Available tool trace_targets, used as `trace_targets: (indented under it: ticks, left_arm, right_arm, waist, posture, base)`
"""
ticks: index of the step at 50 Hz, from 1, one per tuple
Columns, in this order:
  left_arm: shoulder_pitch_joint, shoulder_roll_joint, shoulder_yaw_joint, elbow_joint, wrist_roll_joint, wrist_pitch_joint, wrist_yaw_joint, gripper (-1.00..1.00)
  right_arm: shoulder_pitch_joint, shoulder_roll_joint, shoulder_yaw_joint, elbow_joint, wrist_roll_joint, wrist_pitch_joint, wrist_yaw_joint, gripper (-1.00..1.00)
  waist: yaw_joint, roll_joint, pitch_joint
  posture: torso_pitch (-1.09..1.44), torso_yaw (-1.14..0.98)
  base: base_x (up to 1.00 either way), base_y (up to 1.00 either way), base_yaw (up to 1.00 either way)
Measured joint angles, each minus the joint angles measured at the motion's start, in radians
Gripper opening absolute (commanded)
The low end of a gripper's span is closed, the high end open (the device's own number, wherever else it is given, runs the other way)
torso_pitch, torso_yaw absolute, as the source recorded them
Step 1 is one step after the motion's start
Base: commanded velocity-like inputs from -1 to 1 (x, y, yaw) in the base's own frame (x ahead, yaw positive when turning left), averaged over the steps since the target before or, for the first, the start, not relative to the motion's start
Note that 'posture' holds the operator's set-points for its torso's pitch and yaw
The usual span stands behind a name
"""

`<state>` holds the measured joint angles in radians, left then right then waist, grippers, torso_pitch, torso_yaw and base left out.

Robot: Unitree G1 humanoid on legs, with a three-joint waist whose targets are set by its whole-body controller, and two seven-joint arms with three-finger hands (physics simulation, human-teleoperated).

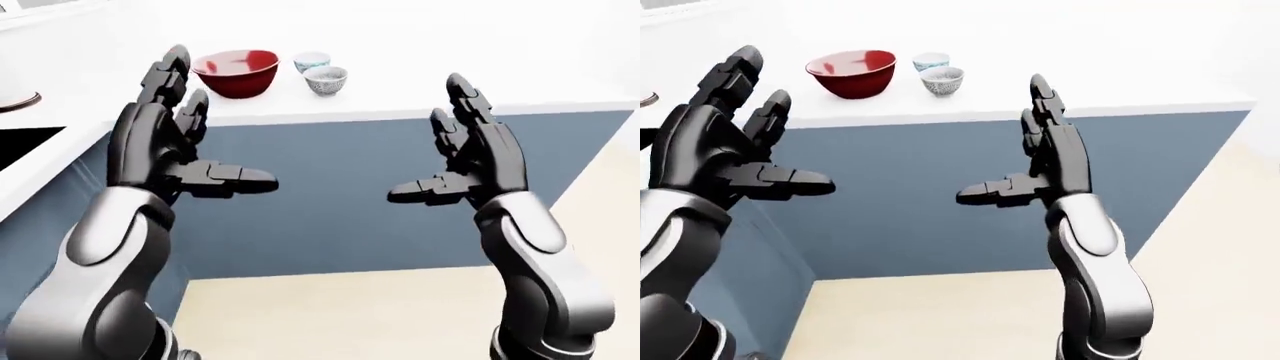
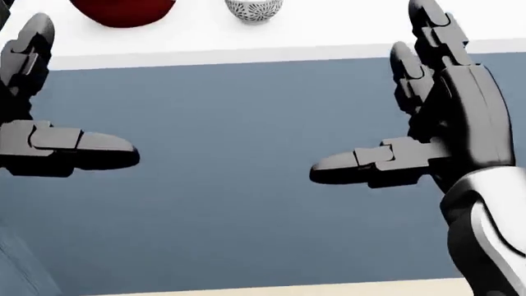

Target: Stack the bowls from largest to smallest.

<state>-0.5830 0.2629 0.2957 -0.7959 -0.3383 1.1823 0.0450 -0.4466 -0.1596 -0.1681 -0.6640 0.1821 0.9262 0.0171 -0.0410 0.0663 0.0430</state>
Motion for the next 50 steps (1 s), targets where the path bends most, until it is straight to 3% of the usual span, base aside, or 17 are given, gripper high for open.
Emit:
trace_targets:
  ticks: [1,4,11,14,15,17,19,20,24,27,30,32,35,38,42,46,50]
  left_arm:
    - [-0.001,0.007,0.001,-0.004,-0.012,0.008,0.009,1.0]
    - [0.028,0.037,0.018,0.02,-0.046,0.026,0.018,1.0]
    - [-0.024,0.084,0.069,0.009,-0.121,0.055,0.069,1.0]
    - [-0.045,0.096,0.061,0.007,-0.149,0.058,0.095,1.0]
    - [-0.053,0.1,0.061,0.007,-0.16,0.058,0.102,1.0]
    - [-0.046,0.095,0.05,0.008,-0.187,0.067,0.113,1.0]
    - [-0.073,0.109,0.045,0.025,-0.225,0.096,0.12,1.0]
    - [-0.087,0.12,0.056,0.027,-0.243,0.108,0.127,1.0]
    - [-0.129,0.171,0.128,0.012,-0.319,0.142,0.175,1.0]
    - [-0.151,0.214,0.155,0.021,-0.385,0.149,0.22,1.0]
    - [-0.151,0.257,0.169,0.044,-0.454,0.139,0.27,1.0]
    - [-0.156,0.287,0.167,0.06,-0.502,0.132,0.305,1.0]
    - [-0.159,0.335,0.159,0.065,-0.577,0.09,0.347,1.0]
    - [-0.155,0.381,0.163,0.07,-0.655,0.056,0.388,1.0]
    - [-0.119,0.419,0.156,0.101,-0.716,0.018,0.437,1.0]
    - [-0.094,0.435,0.123,0.101,-0.777,0.002,0.461,1.0]
    - [-0.091,0.472,0.134,0.097,-0.808,-0.04,0.477,1.0]
  right_arm:
    - [-0.017,-0.001,0.005,-0.009,0.009,0.01,-0.004,1.0]
    - [-0.007,0.01,0.035,-0.039,0.041,0.065,-0.01,1.0]
    - [-0.051,-0.024,-0.021,-0.107,0.085,0.154,-0.035,1.0]
    - [-0.058,-0.028,-0.021,-0.108,0.099,0.135,-0.042,1.0]
    - [-0.063,-0.031,-0.022,-0.111,0.107,0.135,-0.044,1.0]
    - [-0.054,-0.042,-0.029,-0.11,0.118,0.142,-0.049,1.0]
    - [-0.064,-0.052,-0.047,-0.105,0.122,0.17,-0.062,1.0]
    - [-0.082,-0.059,-0.052,-0.107,0.126,0.181,-0.069,1.0]
    - [-0.122,-0.085,-0.047,-0.15,0.142,0.2,-0.088,1.0]
    - [-0.145,-0.088,-0.034,-0.151,0.148,0.217,-0.093,1.0]
    - [-0.159,-0.076,-0.02,-0.138,0.161,0.248,-0.096,1.0]
    - [-0.179,-0.081,-0.031,-0.141,0.175,0.273,-0.099,1.0]
    - [-0.211,-0.086,-0.07,-0.181,0.19,0.279,-0.119,1.0]
    - [-0.237,-0.1,-0.087,-0.206,0.208,0.265,-0.144,1.0]
    - [-0.235,-0.108,-0.051,-0.186,0.233,0.268,-0.155,1.0]
    - [-0.21,-0.115,-0.057,-0.17,0.232,0.277,-0.165,1.0]
    - [-0.232,-0.12,-0.068,-0.182,0.238,0.274,-0.172,1.0]
  waist:
    - [0.003,0.026,-0.003]
    - [0.018,0.019,0.009]
    - [0.047,-0.03,-0.018]
    - [0.062,-0.065,-0.035]
    - [0.057,-0.086,-0.033]
    - [0.038,-0.075,0.016]
    - [0.016,-0.114,0.04]
    - [0.011,-0.118,0.045]
    - [0.024,-0.095,0.054]
    - [0.058,-0.031,0.026]
    - [0.083,-0.026,0.023]
    - [0.081,-0.007,0.0]
    - [0.066,-0.019,-0.021]
    - [0.062,-0.033,0.017]
    - [0.047,-0.108,-0.002]
    - [0.031,-0.115,-0.011]
    - [0.044,-0.074,-0.012]
  posture:
    - [0.0,0.0]
    - [0.0,0.0]
    - [0.0,0.0]
    - [0.0,0.0]
    - [0.0,0.0]
    - [0.0,0.0]
    - [0.0,0.0]
    - [0.0,0.0]
    - [0.0,0.0]
    - [0.0,0.0]
    - [0.0,0.0]
    - [0.0,0.0]
    - [0.0,0.0]
    - [0.0,0.0]
    - [0.0,0.0]
    - [0.0,0.0]
    - [0.0,0.0]
  base:
    - [0.83,0.14,0.0]
    - [0.83,0.14,0.0]
    - [0.82,0.02,0.0]
    - [0.68,0.0,0.0]
    - [0.35,0.0,0.0]
    - [0.07,0.0,0.0]
    - [0.0,0.0,0.0]
    - [0.0,0.0,0.0]
    - [0.0,0.02,0.0]
    - [0.0,0.22,0.0]
    - [0.0,0.23,0.0]
    - [0.0,0.23,0.0]
    - [0.0,0.13,0.0]
    - [0.0,0.07,0.0]
    - [0.0,0.26,0.0]
    - [0.0,0.41,0.0]
    - [0.0,0.42,0.0]
